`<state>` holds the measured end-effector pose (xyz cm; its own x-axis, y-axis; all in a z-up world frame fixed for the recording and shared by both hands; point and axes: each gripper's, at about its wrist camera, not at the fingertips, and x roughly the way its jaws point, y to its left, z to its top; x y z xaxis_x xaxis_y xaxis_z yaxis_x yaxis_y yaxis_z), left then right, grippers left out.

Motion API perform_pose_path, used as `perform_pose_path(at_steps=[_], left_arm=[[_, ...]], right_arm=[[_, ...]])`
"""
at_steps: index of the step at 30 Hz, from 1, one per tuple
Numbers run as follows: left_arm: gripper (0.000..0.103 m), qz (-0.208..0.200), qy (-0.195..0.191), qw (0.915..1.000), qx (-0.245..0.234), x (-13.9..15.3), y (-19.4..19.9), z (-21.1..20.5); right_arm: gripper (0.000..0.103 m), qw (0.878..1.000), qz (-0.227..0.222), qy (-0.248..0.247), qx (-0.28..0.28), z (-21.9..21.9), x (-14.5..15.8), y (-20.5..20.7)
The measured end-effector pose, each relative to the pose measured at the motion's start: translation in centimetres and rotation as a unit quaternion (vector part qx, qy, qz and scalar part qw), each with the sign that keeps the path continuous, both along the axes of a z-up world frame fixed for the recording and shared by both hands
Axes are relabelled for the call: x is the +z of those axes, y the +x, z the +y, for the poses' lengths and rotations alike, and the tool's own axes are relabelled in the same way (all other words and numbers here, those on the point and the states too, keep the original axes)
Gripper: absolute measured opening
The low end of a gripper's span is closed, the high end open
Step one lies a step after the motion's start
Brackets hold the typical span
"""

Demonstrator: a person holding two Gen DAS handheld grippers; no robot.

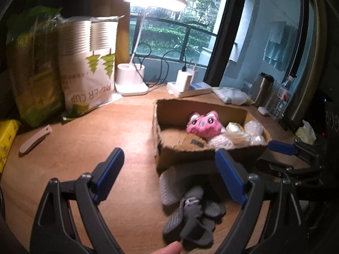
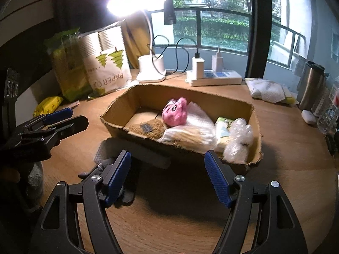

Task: Organize soft objects
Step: 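Move the left tool back to the pile and grasp the grey glove, then lift the grey glove with the left tool while the right tool grasps white cloth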

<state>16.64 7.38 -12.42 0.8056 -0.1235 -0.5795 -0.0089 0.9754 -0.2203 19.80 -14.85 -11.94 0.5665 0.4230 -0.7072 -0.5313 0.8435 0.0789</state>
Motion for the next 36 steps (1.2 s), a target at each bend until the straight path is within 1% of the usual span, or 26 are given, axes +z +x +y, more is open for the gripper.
perform_pose_path(at_steps=[5,10,16,24,26,28,29,31,32,33,35,36], left_arm=[[0.089,0.015,0.000,0.9999,-0.002,-1.2,-0.7,0.3],[0.089,0.031,-0.004,0.9994,-0.011,-2.6,-1.2,-0.4],[0.089,0.057,-0.008,0.9980,-0.027,-4.4,-1.4,-2.0],[0.087,0.083,0.008,0.9956,-0.041,-5.7,-1.6,-4.0],[0.075,0.090,0.012,0.9948,-0.044,-5.9,-1.4,-4.3],[0.060,0.109,0.018,0.9927,-0.049,-6.5,-1.0,-4.7],[0.056,0.116,0.022,0.9916,-0.052,-6.8,-0.8,-4.9],[0.046,0.118,0.029,0.9909,-0.057,-6.8,-0.7,-5.3],[0.042,0.118,0.033,0.9906,-0.061,-6.8,-0.7,-5.5],[0.035,0.118,0.033,0.9904,-0.064,-6.8,-0.7,-5.6],[0.030,0.114,0.025,0.9910,-0.065,-6.7,-0.9,-5.5],[0.024,0.104,0.018,0.9921,-0.068,-6.4,-1.2,-5.4]], right_arm=[[0.075,1.000,0.009,-0.001,0.006,0.8,-0.8,-0.6],[0.075,1.000,0.018,-0.005,0.011,1.1,-1.8,-1.1],[0.075,0.999,0.029,-0.006,0.013,0.5,-3.0,-1.6],[0.075,0.999,0.039,0.002,0.006,-1.0,-4.2,-2.0],[0.075,0.999,0.041,0.005,0.003,-1.4,-4.3,-2.0],[0.075,0.999,0.041,0.009,-0.001,-1.7,-4.4,-2.1],[0.075,0.999,0.040,0.010,-0.002,-1.9,-4.3,-2.2],[0.075,0.999,0.040,0.013,-0.007,-2.2,-4.3,-2.2],[0.075,0.999,0.039,0.014,-0.009,-2.3,-4.3,-2.2],[0.075,0.999,0.039,0.015,-0.012,-2.5,-4.3,-2.2],[0.075,0.999,0.040,0.014,-0.015,-2.6,-4.3,-2.1],[0.075,0.999,0.040,0.013,-0.016,-2.6,-4.3,-2.1]])
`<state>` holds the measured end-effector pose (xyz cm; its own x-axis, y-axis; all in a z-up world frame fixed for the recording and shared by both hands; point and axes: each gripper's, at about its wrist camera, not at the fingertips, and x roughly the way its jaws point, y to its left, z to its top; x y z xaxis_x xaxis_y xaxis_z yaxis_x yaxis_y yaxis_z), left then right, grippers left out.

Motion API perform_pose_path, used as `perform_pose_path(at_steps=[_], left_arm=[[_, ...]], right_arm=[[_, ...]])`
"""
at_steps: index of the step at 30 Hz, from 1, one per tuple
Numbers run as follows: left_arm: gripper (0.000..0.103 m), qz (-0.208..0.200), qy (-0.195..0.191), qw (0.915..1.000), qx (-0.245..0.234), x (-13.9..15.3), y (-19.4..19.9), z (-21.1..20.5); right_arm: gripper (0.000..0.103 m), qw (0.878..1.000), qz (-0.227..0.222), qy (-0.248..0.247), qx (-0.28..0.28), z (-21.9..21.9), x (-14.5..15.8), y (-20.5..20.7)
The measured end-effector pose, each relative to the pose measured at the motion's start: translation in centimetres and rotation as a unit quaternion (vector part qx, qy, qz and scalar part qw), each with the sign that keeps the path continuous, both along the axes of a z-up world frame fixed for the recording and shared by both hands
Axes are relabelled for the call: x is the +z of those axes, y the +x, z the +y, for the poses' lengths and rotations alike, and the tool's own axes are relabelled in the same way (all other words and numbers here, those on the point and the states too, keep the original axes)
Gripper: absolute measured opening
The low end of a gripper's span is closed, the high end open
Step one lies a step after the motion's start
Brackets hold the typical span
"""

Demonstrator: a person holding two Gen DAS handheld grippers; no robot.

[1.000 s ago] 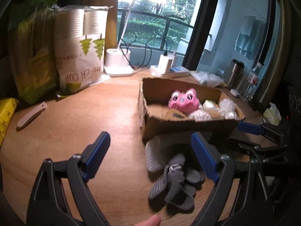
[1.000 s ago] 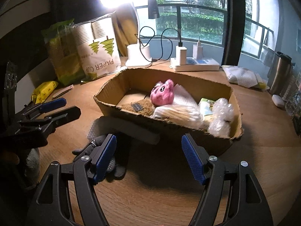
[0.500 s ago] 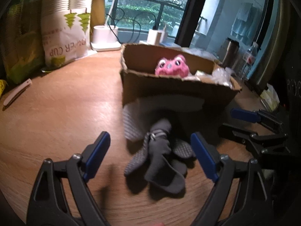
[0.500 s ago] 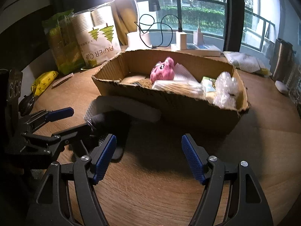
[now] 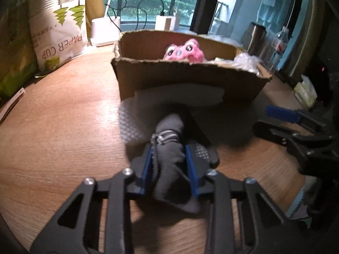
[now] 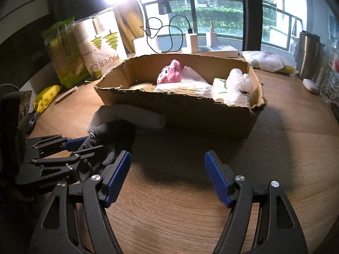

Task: Organize soft objects
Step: 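Lift the grey glove with the left tool while the right tool grasps white cloth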

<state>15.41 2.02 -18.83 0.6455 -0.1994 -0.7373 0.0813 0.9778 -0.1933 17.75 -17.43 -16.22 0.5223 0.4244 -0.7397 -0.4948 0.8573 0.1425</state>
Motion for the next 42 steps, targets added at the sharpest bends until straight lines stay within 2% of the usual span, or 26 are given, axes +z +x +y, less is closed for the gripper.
perform_pose_path(at_steps=[6,13,28,42], left_arm=[[0.023,-0.063,-0.013,0.9979,-0.012,2.3,-2.0,0.8],[0.023,-0.086,-0.032,0.9958,0.003,3.1,-3.1,3.6],[0.023,-0.104,-0.048,0.9919,0.055,3.4,-3.6,10.4],[0.023,-0.092,-0.059,0.9911,0.076,2.4,-2.8,13.4]], right_arm=[[0.075,1.000,0.000,-0.009,0.003,0.8,0.1,0.1],[0.075,0.999,-0.004,-0.022,0.027,3.6,0.4,0.2],[0.075,0.997,-0.001,-0.049,0.052,9.7,0.0,1.4],[0.076,0.994,0.037,-0.091,0.046,13.5,-3.1,3.9]])
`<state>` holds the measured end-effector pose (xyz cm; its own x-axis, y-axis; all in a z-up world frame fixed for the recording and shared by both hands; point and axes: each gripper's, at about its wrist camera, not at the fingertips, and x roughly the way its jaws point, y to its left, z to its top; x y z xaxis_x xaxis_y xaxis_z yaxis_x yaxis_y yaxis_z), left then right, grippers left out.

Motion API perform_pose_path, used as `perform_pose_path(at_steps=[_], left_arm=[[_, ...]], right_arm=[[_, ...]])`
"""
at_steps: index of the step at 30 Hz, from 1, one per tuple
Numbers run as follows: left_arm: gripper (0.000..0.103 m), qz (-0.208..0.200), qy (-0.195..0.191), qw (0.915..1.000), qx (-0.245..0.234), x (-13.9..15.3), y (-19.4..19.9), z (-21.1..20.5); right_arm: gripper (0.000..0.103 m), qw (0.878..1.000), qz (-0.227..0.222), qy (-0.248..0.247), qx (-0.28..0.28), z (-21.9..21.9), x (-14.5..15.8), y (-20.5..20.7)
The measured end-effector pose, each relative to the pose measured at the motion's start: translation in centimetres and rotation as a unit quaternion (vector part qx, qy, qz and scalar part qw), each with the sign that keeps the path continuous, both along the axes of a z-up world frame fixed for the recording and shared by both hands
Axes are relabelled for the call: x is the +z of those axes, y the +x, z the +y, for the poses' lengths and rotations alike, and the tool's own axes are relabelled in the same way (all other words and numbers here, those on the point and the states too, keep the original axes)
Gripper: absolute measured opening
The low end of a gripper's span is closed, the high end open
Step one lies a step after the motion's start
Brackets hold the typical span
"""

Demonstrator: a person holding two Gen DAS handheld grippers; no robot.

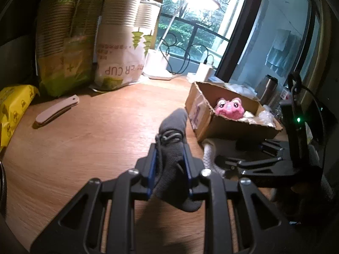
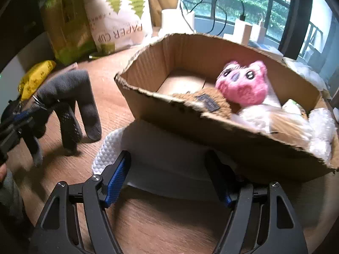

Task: Organize soft objects
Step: 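Lift the grey glove with the left tool while the right tool grasps white cloth, then drop glove into box with left tool while right tool drops white cloth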

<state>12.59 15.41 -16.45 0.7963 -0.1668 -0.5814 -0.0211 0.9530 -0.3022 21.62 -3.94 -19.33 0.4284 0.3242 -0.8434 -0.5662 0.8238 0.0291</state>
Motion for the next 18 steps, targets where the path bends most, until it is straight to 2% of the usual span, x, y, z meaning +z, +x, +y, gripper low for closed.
perform_pose_path(at_steps=[6,9,11,12,14,18], left_arm=[[0.023,0.002,0.000,1.0000,0.001,-0.1,0.0,0.2],[0.023,0.002,0.002,1.0000,0.000,0.0,-0.1,0.0],[0.023,0.000,0.004,1.0000,-0.002,0.2,-0.2,-0.3],[0.023,-0.002,0.006,1.0000,-0.002,0.4,-0.2,-0.5],[0.023,-0.005,0.009,0.9999,-0.003,0.8,-0.4,-0.8],[0.023,-0.011,0.020,0.9997,-0.002,1.8,-0.6,-1.6]], right_arm=[[0.075,1.000,-0.011,-0.002,0.006,0.4,-0.3,0.0],[0.060,1.000,-0.012,0.001,0.020,0.6,-0.2,-0.4],[0.039,0.999,-0.013,0.004,0.035,1.0,0.0,-0.8],[0.035,0.999,-0.015,0.004,0.041,1.2,0.0,-1.1],[0.018,0.999,-0.014,0.007,0.051,1.3,0.1,-1.5],[0.014,0.998,-0.007,0.024,0.062,0.9,0.5,-2.1]])
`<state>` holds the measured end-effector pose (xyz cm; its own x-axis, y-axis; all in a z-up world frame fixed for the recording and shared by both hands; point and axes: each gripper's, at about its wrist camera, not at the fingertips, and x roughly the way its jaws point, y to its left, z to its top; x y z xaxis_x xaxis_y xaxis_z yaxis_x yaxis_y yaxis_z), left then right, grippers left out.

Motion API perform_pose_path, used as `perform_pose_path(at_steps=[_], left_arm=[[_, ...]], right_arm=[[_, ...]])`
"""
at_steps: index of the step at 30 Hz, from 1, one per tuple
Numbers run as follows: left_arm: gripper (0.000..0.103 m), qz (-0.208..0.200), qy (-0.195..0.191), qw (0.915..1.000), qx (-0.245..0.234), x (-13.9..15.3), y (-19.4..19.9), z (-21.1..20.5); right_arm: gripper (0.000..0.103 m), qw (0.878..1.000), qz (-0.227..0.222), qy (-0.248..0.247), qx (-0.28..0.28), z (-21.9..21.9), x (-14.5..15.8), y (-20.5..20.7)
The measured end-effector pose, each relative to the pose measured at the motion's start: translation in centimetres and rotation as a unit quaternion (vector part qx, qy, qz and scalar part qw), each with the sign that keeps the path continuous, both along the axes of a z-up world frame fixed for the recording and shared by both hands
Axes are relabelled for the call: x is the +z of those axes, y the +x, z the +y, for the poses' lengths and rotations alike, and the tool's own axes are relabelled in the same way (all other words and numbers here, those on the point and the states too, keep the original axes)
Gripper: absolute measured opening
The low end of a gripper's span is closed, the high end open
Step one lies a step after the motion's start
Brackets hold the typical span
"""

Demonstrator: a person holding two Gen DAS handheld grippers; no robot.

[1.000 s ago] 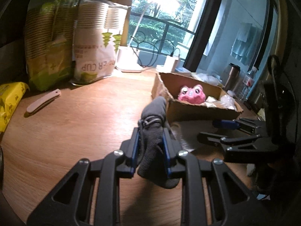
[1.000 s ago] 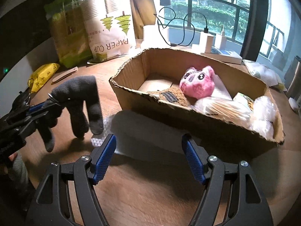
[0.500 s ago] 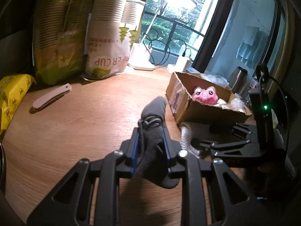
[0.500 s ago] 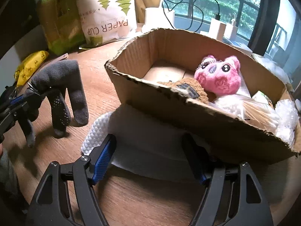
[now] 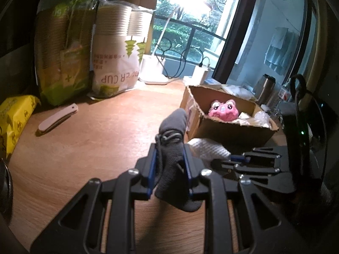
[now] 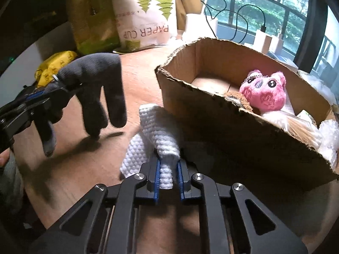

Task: Organize soft objects
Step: 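Drop glove into box with left tool while right tool drops white cloth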

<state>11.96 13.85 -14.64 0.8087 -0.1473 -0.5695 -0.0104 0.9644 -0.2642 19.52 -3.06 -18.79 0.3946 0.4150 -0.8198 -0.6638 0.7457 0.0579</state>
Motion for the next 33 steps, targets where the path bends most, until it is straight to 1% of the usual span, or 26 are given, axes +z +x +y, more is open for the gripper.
perform_pose_path(at_steps=[5,17,25,33], left_arm=[[0.023,-0.008,0.011,0.9999,0.000,1.2,0.1,-1.1],[0.023,-0.032,0.037,0.9988,-0.005,4.5,1.4,-4.1],[0.023,-0.044,0.062,0.9970,-0.015,6.0,3.2,-6.1],[0.023,-0.058,0.071,0.9955,-0.022,7.2,5.4,-7.4]], right_arm=[[0.014,1.000,-0.018,0.024,0.008,-0.9,1.8,-0.8],[0.014,0.995,-0.063,0.076,-0.005,-5.1,6.5,-1.1],[0.014,0.991,-0.081,0.099,-0.029,-8.4,8.3,-0.2],[0.014,0.988,-0.093,0.115,-0.049,-10.9,9.7,1.2]])
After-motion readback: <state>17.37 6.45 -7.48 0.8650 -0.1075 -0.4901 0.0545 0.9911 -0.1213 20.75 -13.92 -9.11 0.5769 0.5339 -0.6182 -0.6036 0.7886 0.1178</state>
